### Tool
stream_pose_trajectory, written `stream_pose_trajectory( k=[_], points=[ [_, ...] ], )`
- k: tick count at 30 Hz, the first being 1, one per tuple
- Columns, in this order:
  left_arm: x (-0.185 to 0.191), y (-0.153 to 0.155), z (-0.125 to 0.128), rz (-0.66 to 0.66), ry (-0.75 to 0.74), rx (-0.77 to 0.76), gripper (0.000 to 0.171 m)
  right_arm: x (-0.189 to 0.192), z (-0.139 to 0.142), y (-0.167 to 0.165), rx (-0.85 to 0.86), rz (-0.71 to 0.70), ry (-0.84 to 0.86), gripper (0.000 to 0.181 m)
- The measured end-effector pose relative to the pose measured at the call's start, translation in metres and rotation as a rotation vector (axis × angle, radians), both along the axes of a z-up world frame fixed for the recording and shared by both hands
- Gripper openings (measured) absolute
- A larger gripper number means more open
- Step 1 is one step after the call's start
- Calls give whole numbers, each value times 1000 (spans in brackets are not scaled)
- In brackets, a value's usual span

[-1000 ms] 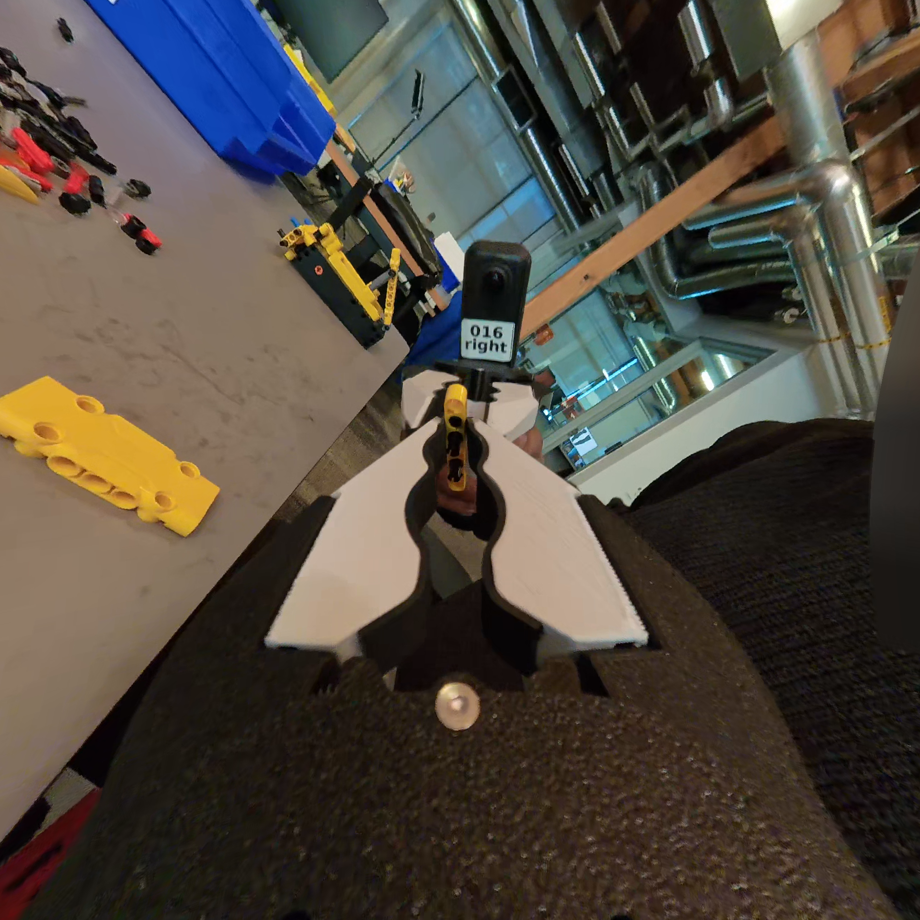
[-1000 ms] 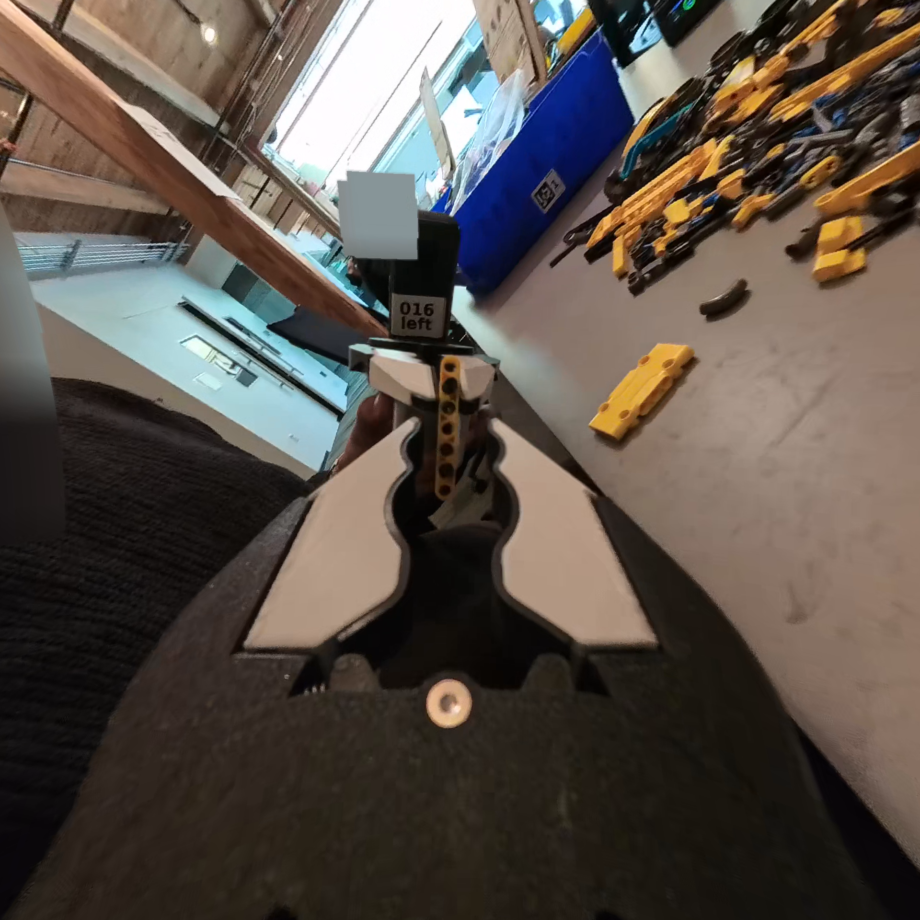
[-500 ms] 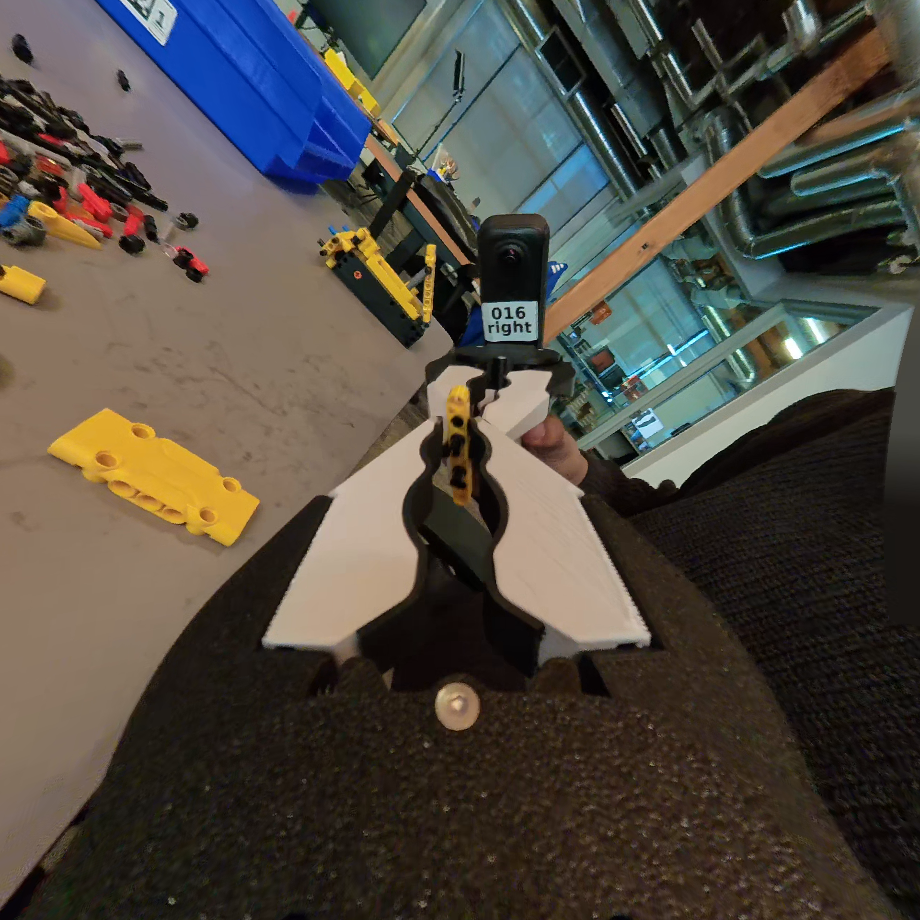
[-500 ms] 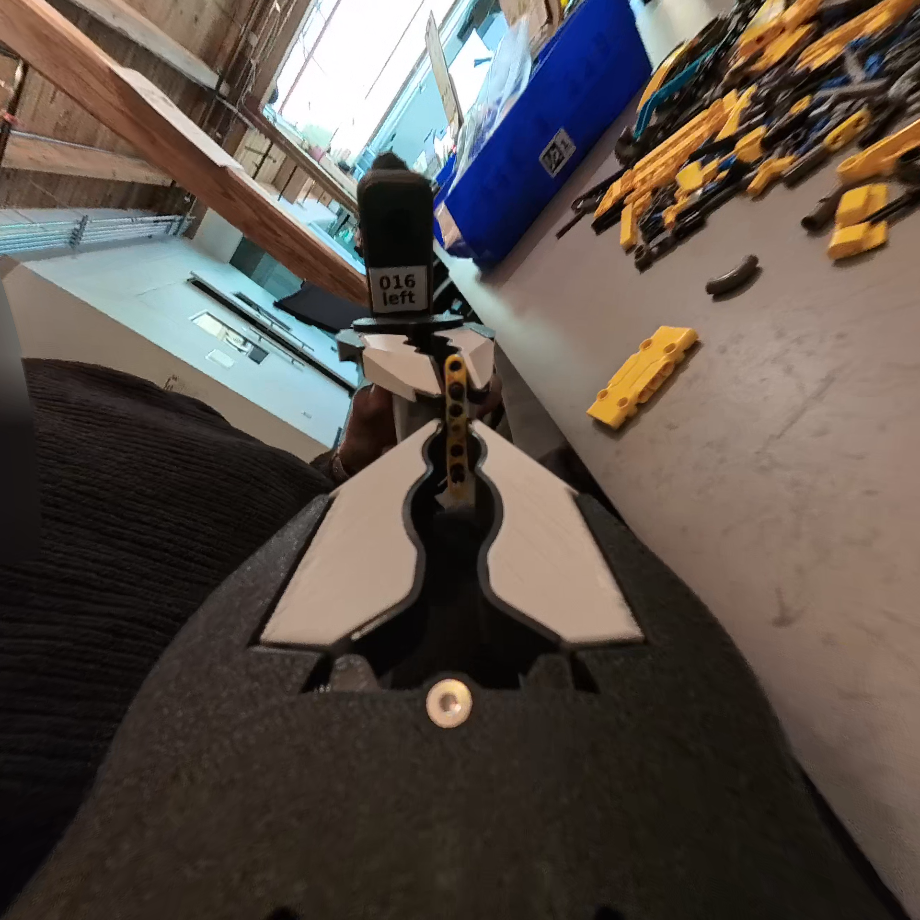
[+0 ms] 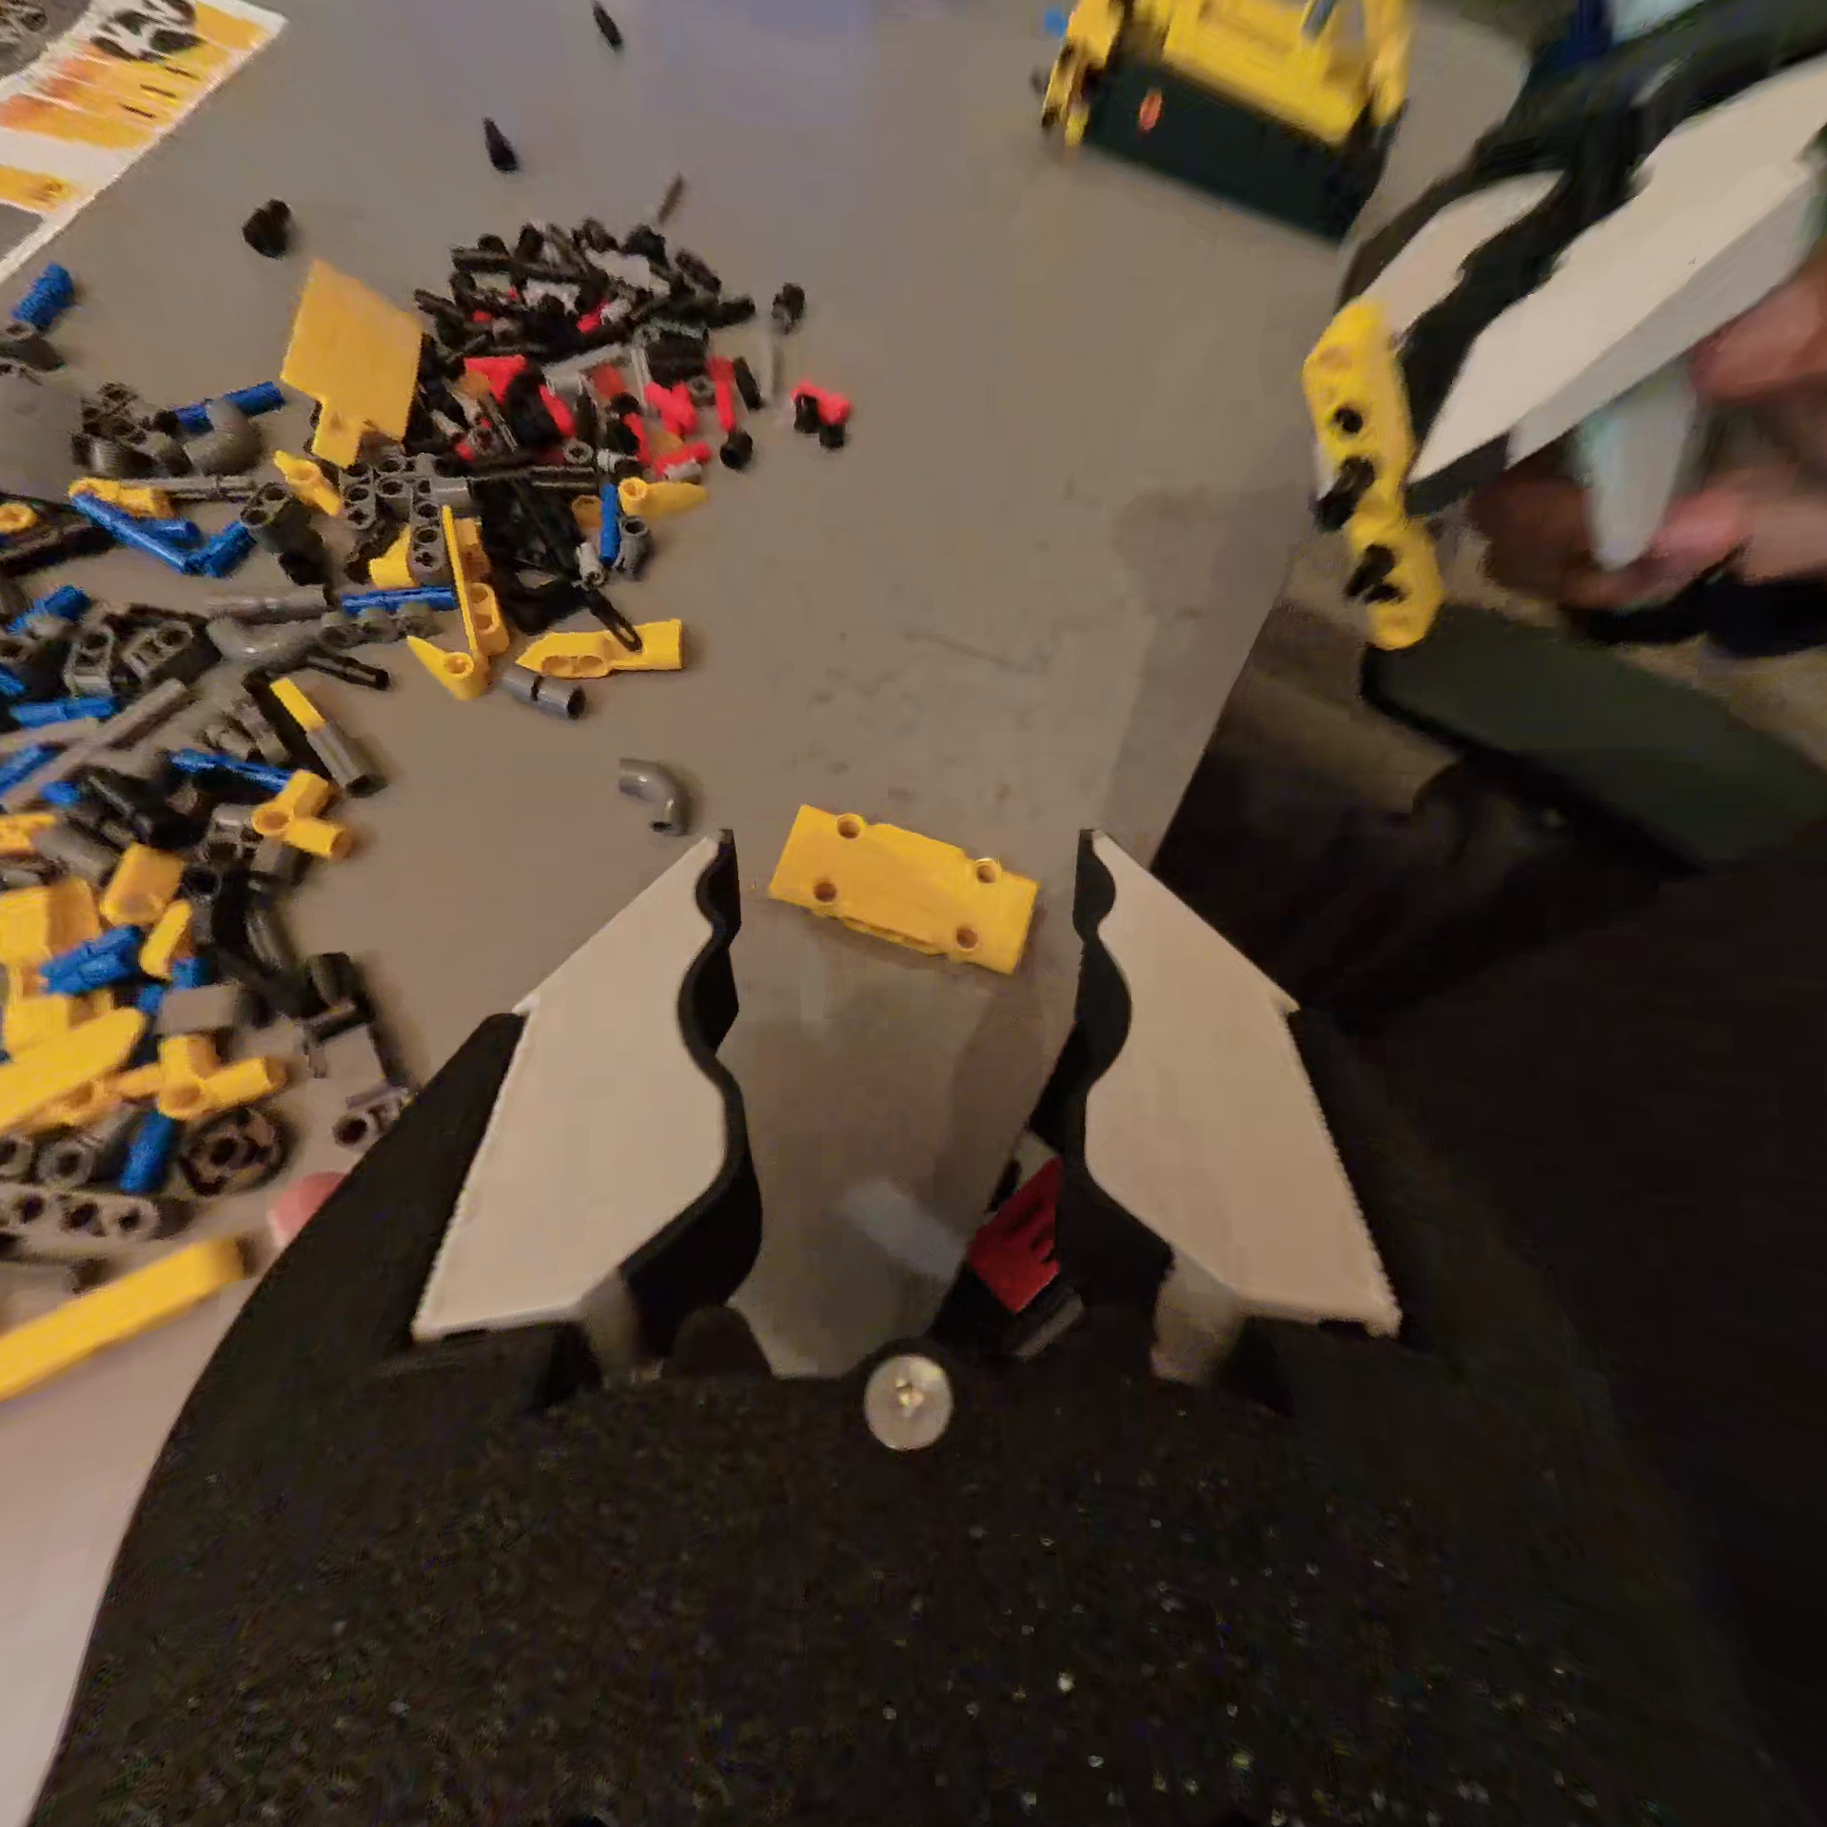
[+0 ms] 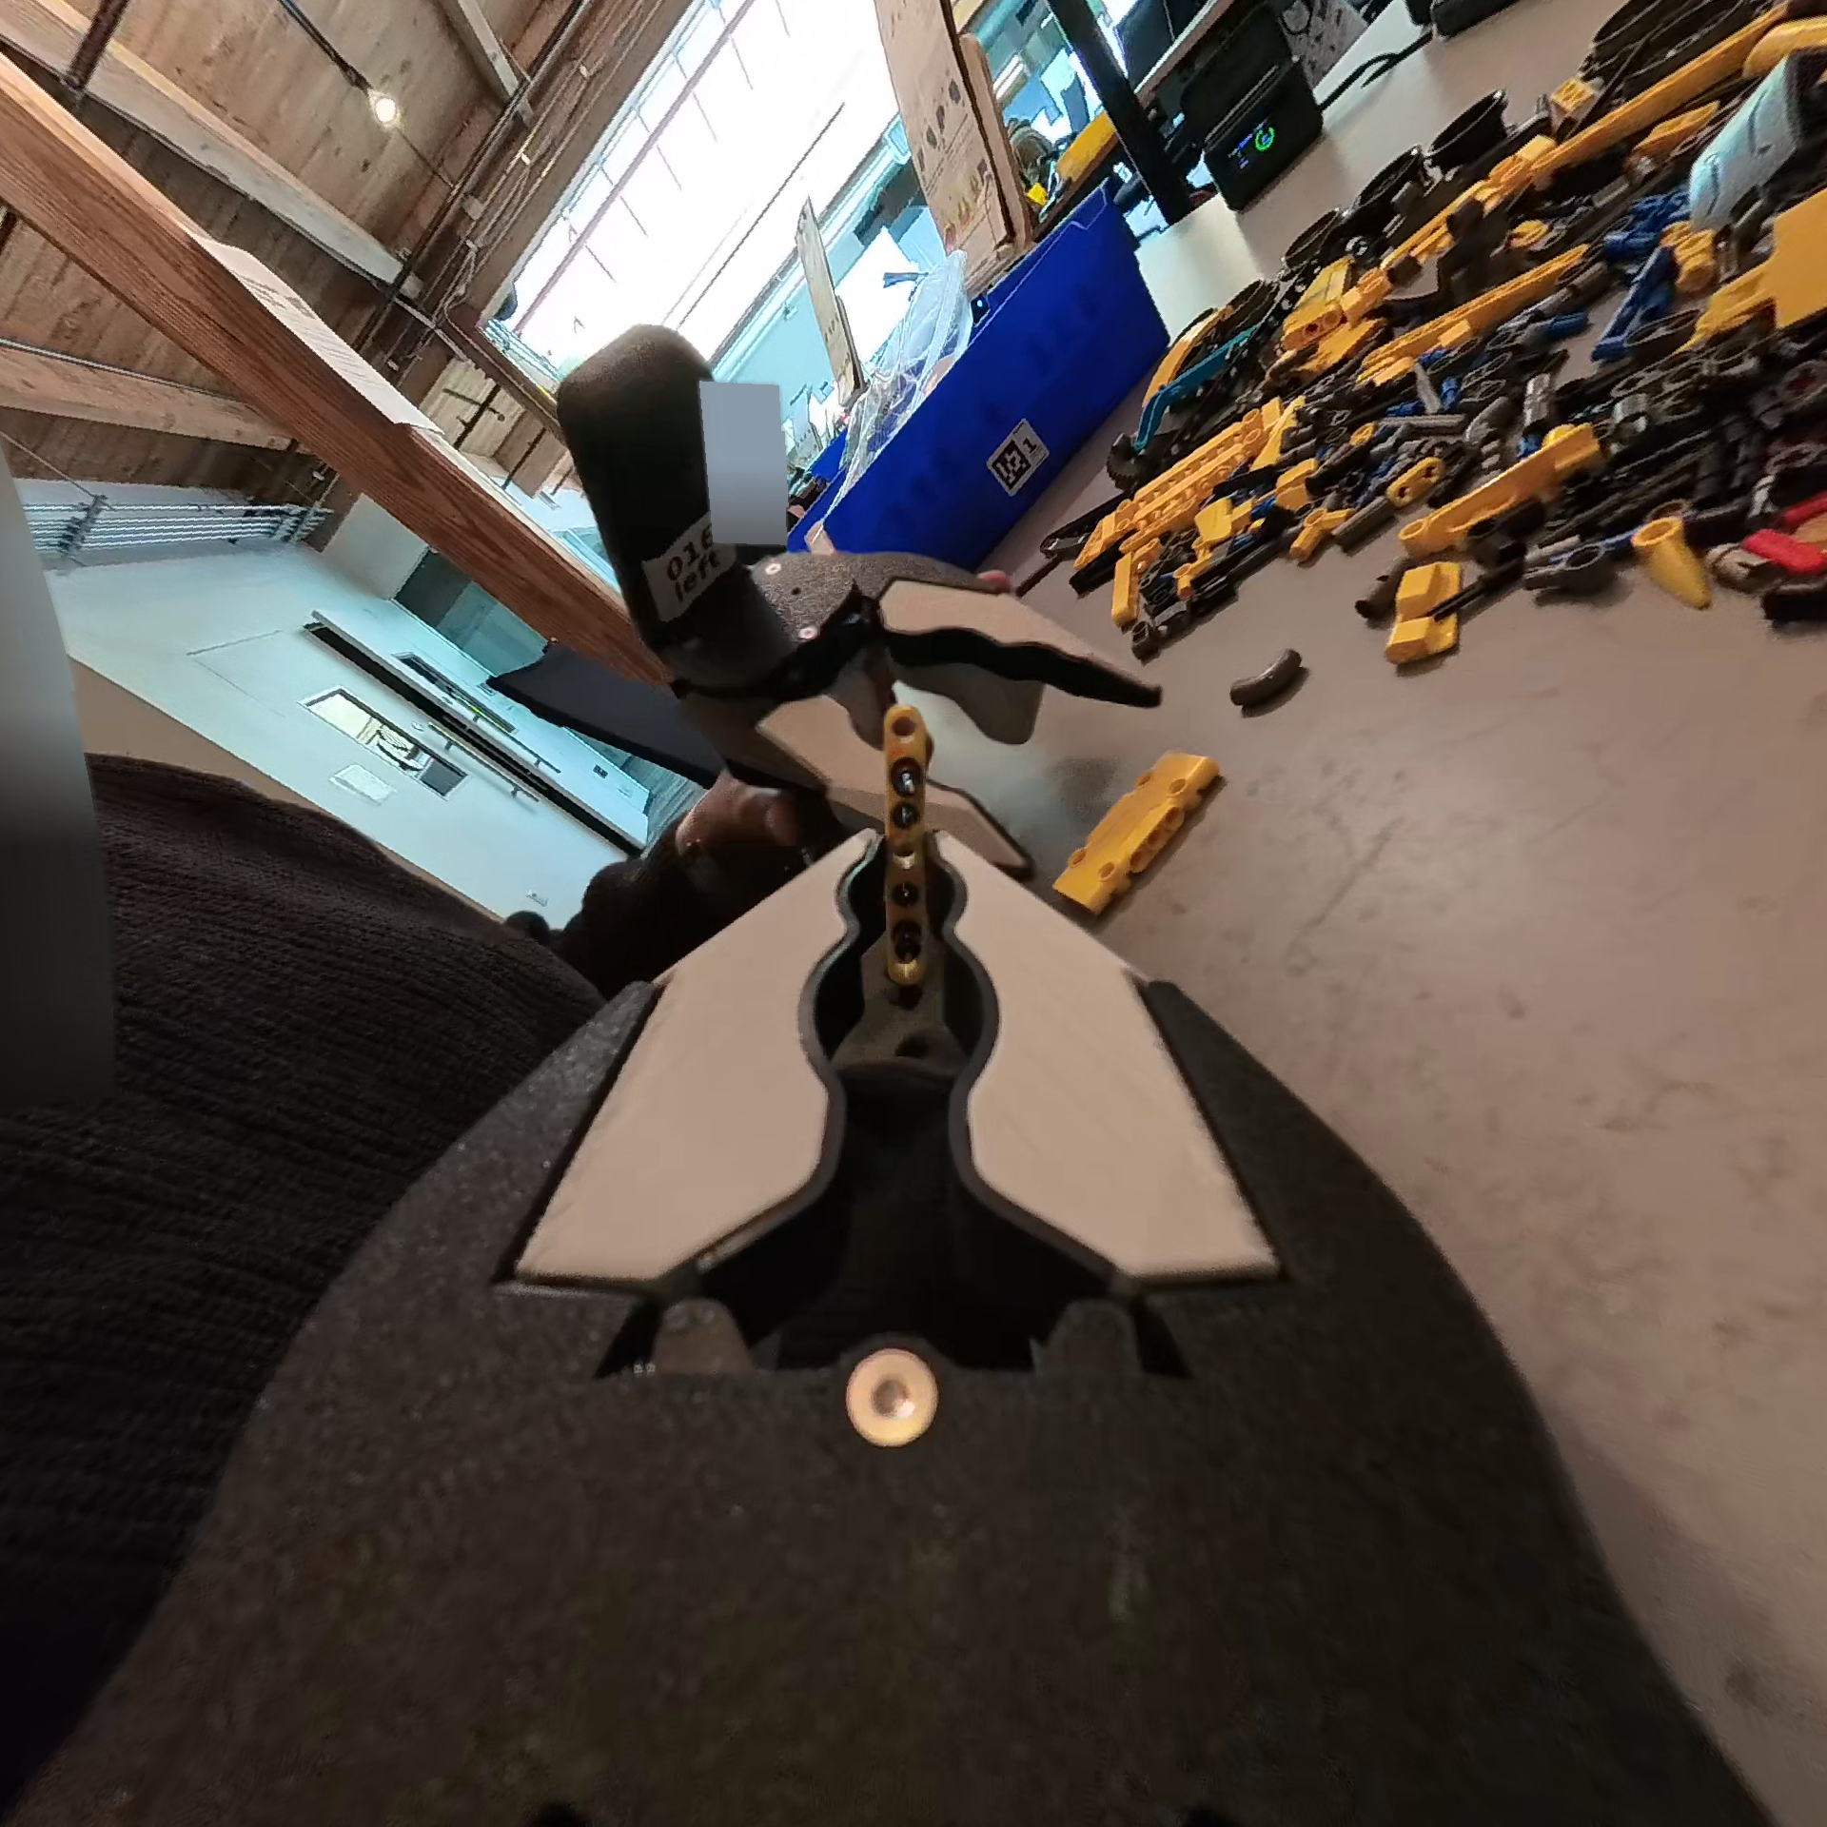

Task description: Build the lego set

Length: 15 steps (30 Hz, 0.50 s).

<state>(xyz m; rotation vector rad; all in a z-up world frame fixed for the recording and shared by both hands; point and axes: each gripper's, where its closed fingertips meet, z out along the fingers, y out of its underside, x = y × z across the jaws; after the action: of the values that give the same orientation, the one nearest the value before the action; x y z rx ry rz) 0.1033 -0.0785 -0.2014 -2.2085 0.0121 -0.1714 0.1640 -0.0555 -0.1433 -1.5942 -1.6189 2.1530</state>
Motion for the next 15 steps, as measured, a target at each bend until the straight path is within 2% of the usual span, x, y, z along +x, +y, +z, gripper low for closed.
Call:
stream_pose_trajectory(
  k=[3,7,15],
  points=[
    [-11,4,-16,-15,176,-88,70,2,-1,1,8,-8,1,6],
    [7,3,-24,-115,142,-127,68,6,-4,8,20,-31,-3,7],
    [11,-5,-23,-83,130,-105,68,6,-9,13,-8,-47,-15,7]
  ],
)
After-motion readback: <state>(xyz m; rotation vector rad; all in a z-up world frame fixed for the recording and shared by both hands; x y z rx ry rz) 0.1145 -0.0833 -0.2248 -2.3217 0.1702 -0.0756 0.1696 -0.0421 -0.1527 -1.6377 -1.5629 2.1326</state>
